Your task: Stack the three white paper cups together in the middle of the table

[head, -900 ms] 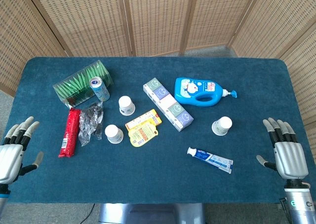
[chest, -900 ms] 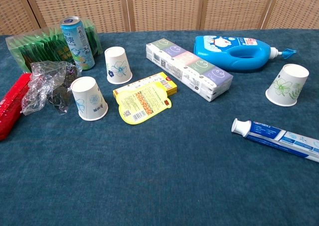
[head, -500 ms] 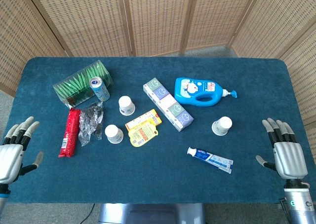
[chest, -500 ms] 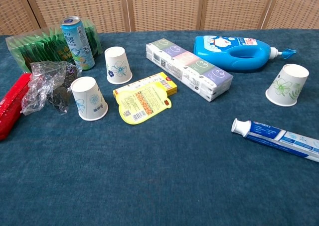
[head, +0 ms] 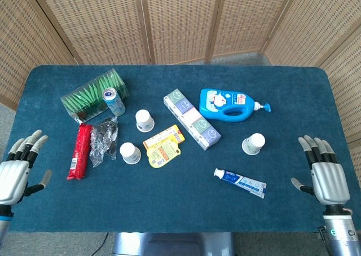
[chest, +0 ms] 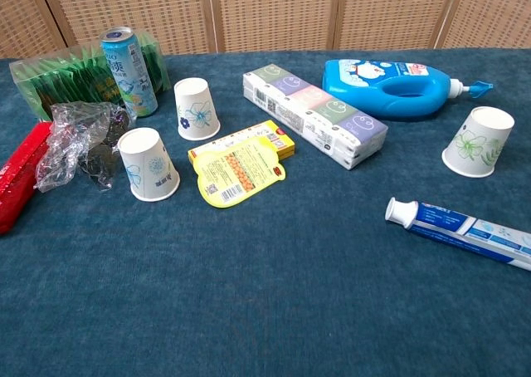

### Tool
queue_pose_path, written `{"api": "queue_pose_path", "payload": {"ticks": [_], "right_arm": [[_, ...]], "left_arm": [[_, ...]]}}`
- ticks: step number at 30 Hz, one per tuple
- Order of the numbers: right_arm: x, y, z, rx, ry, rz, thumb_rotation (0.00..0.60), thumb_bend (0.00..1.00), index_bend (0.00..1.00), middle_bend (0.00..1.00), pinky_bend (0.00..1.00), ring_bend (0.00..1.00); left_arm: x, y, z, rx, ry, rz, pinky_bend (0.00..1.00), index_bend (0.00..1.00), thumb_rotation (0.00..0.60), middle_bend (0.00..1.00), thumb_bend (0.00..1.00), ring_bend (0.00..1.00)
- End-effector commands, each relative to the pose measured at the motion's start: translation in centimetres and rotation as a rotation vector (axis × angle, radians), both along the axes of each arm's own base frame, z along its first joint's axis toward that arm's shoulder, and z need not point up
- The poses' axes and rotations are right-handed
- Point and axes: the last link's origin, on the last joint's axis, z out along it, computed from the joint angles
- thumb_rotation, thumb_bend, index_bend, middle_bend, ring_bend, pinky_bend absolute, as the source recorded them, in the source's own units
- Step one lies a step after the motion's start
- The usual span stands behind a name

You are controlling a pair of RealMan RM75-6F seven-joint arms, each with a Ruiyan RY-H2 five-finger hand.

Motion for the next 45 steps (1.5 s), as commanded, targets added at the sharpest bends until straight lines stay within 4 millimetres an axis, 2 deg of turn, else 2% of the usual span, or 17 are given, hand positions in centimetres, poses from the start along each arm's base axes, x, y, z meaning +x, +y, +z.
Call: {"api": "queue_pose_path", "payload": {"ticks": [1,10,19,35,45], "right_arm": [[0.0,0.0,-0.1,0.004,-0.001,-0.001,0.600,0.15,0.00,0.00,0.11,0.00],[-0.3,0.6,0.4,-0.005,-0.003,-0.019,0.600,0.15,0.00,0.00,0.11,0.00],[-0.5,1.1,0.8,-0.018,-0.007,-0.032,0.600,0.15,0.00,0.00,0.11,0.00],[-0.5,1.1,1.2,-0.025,-0.005,-0.049,0.600,0.15,0.00,0.00,0.11,0.00],[-0.7,1.2,1.6,-0.035,-0.007,-0.059,0.600,0.15,0.00,0.00,0.11,0.00]], "left_arm": [[0.2,1.0,0.0,-0.011,-0.002,-0.012,0.02,0.01,0.600,0.01,0.47,0.00],[1.5,5.5,-1.0,-0.064,0.002,-0.045,0.06,0.02,0.600,0.01,0.47,0.00],[3.4,10.0,-3.0,-0.154,-0.035,-0.061,0.08,0.02,0.600,0.01,0.47,0.00],[6.9,16.6,-8.6,-0.276,-0.054,-0.060,0.11,0.01,0.600,0.00,0.47,0.00],[9.9,19.3,-12.8,-0.357,-0.059,-0.076,0.11,0.01,0.600,0.00,0.47,0.00]]}}
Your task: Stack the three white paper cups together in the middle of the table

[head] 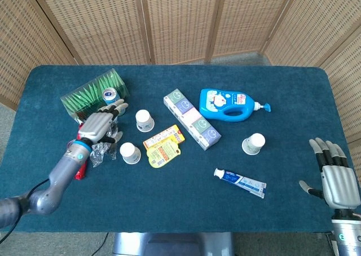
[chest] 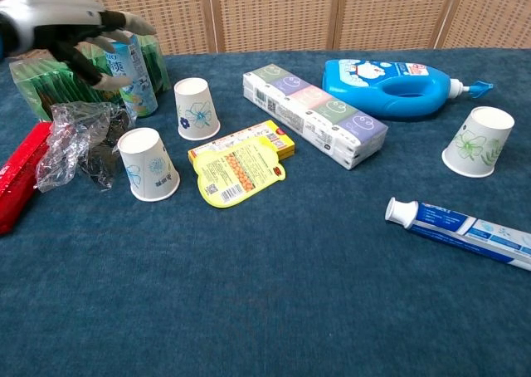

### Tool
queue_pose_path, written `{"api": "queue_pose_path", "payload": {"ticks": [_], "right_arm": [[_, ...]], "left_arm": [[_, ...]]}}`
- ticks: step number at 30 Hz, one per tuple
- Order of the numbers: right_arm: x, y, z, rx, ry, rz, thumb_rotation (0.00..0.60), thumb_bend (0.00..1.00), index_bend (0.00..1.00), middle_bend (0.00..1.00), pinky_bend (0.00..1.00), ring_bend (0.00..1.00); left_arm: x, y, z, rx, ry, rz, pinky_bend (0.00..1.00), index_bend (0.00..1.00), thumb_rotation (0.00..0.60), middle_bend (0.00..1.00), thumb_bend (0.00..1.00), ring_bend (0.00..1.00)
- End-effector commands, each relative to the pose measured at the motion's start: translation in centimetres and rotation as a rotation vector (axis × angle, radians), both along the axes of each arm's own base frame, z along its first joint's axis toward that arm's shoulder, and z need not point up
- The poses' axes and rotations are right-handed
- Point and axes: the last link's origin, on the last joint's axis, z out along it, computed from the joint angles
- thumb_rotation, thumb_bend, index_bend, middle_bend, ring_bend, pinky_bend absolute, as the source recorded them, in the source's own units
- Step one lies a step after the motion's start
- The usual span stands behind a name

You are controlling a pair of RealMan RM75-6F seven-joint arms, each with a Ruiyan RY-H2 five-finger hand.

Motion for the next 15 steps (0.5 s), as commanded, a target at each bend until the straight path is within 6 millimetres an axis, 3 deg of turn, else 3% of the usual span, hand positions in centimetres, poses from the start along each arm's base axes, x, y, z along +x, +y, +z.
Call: {"api": "queue_pose_path", "payload": {"ticks": [1,8,15], "right_arm": [[-0.1,0.0,0.1,-0.004,0.000,-0.002,0.600,0.15,0.00,0.00,0.11,0.00],[-0.5,0.3,0.6,-0.014,-0.002,-0.015,0.600,0.15,0.00,0.00,0.11,0.00],[-0.8,0.5,0.9,-0.022,-0.006,-0.028,0.600,0.15,0.00,0.00,0.11,0.00]], "left_arm": [[0.9,0.5,-1.3,-0.023,0.005,-0.010,0.11,0.01,0.600,0.00,0.47,0.00],[2.2,1.8,-3.7,-0.051,0.013,-0.009,0.12,0.01,0.600,0.00,0.47,0.00],[2.2,2.8,-5.1,-0.061,0.029,0.011,0.13,0.01,0.600,0.00,0.47,0.00]]}}
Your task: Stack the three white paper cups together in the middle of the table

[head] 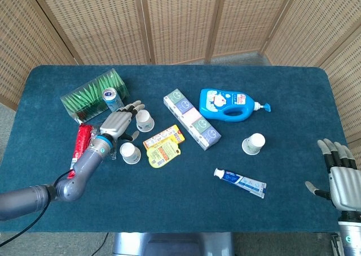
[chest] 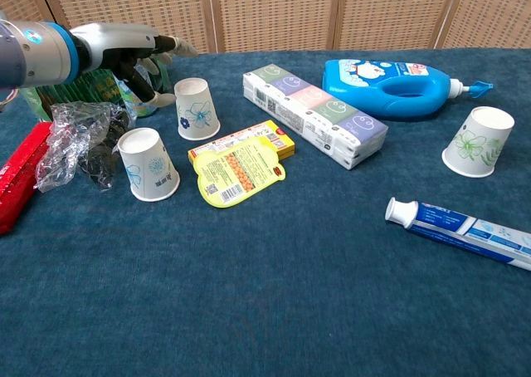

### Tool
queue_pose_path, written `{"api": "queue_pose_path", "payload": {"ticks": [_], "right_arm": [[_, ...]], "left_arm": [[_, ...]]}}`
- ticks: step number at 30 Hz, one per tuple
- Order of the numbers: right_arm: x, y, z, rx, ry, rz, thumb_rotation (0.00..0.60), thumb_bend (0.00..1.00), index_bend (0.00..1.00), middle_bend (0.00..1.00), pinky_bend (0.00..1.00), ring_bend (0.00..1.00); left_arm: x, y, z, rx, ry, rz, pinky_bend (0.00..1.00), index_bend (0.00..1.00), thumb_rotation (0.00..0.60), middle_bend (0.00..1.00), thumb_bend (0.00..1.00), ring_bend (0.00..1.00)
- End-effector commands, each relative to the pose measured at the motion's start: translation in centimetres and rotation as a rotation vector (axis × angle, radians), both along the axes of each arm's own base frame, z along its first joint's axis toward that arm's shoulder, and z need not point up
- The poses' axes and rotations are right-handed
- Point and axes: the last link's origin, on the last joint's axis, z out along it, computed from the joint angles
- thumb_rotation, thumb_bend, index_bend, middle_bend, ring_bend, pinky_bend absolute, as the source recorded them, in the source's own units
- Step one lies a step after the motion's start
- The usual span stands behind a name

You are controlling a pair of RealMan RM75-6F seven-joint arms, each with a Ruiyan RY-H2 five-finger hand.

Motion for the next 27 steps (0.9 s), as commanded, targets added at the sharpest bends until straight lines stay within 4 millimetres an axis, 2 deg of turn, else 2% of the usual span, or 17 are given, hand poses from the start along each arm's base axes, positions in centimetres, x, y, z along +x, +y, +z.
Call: {"api": "queue_pose_path", "payload": {"ticks": [1,9,17,21,27], "right_arm": [[0.0,0.0,0.1,-0.002,-0.002,-0.001,0.600,0.15,0.00,0.00,0.11,0.00],[0.0,0.1,0.2,-0.005,-0.001,-0.006,0.600,0.15,0.00,0.00,0.11,0.00],[0.2,0.3,0.3,-0.003,-0.016,-0.004,0.600,0.15,0.00,0.00,0.11,0.00],[0.2,0.4,0.5,-0.007,-0.016,-0.006,0.600,0.15,0.00,0.00,0.12,0.00],[0.2,0.5,0.5,-0.008,-0.022,-0.007,0.600,0.15,0.00,0.00,0.12,0.00]], "left_arm": [[0.1,0.4,-0.8,-0.010,0.011,0.005,0.13,0.01,0.600,0.00,0.47,0.00],[0.2,1.3,-2.3,-0.017,0.030,0.015,0.15,0.01,0.600,0.00,0.47,0.00],[0.0,2.4,-3.7,-0.013,0.026,0.053,0.25,0.04,0.600,0.01,0.48,0.00],[-0.2,3.0,-4.2,0.000,0.031,0.070,0.36,0.10,0.600,0.05,0.48,0.07],[-0.2,3.6,-5.0,0.003,0.024,0.083,0.46,0.17,0.600,0.11,0.50,0.18]]}}
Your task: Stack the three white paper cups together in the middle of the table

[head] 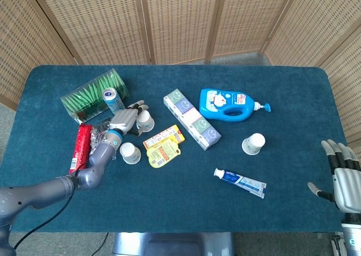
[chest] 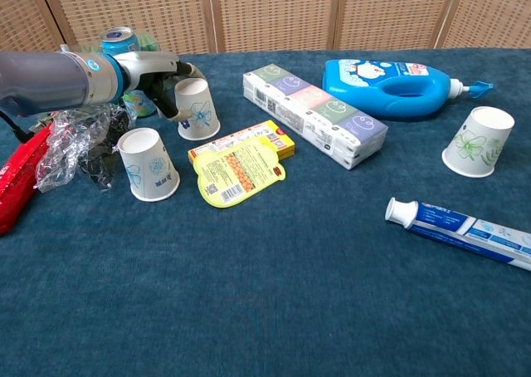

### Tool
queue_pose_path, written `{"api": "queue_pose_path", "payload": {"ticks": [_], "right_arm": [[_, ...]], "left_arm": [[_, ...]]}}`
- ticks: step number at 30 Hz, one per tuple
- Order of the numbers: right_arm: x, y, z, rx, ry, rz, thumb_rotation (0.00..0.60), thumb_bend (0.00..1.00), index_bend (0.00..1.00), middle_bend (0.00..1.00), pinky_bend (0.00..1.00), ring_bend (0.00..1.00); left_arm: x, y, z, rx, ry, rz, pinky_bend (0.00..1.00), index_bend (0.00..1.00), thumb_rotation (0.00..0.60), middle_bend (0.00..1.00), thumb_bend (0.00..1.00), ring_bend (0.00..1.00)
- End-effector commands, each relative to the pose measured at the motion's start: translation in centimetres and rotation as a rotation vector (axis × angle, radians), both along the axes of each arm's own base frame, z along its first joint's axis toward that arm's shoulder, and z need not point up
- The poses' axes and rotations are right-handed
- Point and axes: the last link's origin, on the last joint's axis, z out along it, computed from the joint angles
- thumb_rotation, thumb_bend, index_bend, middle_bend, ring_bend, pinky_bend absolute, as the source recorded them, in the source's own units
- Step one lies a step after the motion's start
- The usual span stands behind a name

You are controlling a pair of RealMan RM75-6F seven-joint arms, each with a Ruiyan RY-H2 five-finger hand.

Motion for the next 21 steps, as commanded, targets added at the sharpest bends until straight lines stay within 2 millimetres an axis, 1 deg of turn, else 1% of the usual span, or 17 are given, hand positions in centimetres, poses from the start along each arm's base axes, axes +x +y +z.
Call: {"api": "queue_pose_path", "payload": {"ticks": [1,8,12,16,21], "right_arm": [[0.0,0.1,0.0,0.001,-0.003,-0.002,0.600,0.15,0.00,0.00,0.12,0.00],[-0.1,0.1,0.0,0.001,-0.003,-0.003,0.600,0.15,0.00,0.00,0.11,0.00],[-0.1,0.1,0.1,-0.002,-0.004,-0.002,0.600,0.15,0.00,0.00,0.12,0.00],[-0.1,0.0,0.1,-0.003,-0.005,-0.002,0.600,0.15,0.00,0.00,0.11,0.00],[0.0,-0.1,0.0,0.000,-0.005,0.001,0.600,0.15,0.00,0.00,0.11,0.00]], "left_arm": [[0.2,0.2,-0.4,-0.007,-0.008,0.004,0.47,0.18,0.600,0.13,0.50,0.20],[0.4,0.4,-0.8,-0.007,-0.009,-0.004,0.51,0.22,0.600,0.18,0.52,0.24],[0.5,0.5,-0.7,-0.005,-0.009,-0.012,0.52,0.23,0.600,0.19,0.52,0.25],[0.6,0.4,-0.2,0.001,-0.016,-0.021,0.52,0.24,0.600,0.21,0.52,0.26],[0.8,0.1,1.0,0.010,-0.038,-0.036,0.52,0.24,0.600,0.21,0.52,0.26]]}}
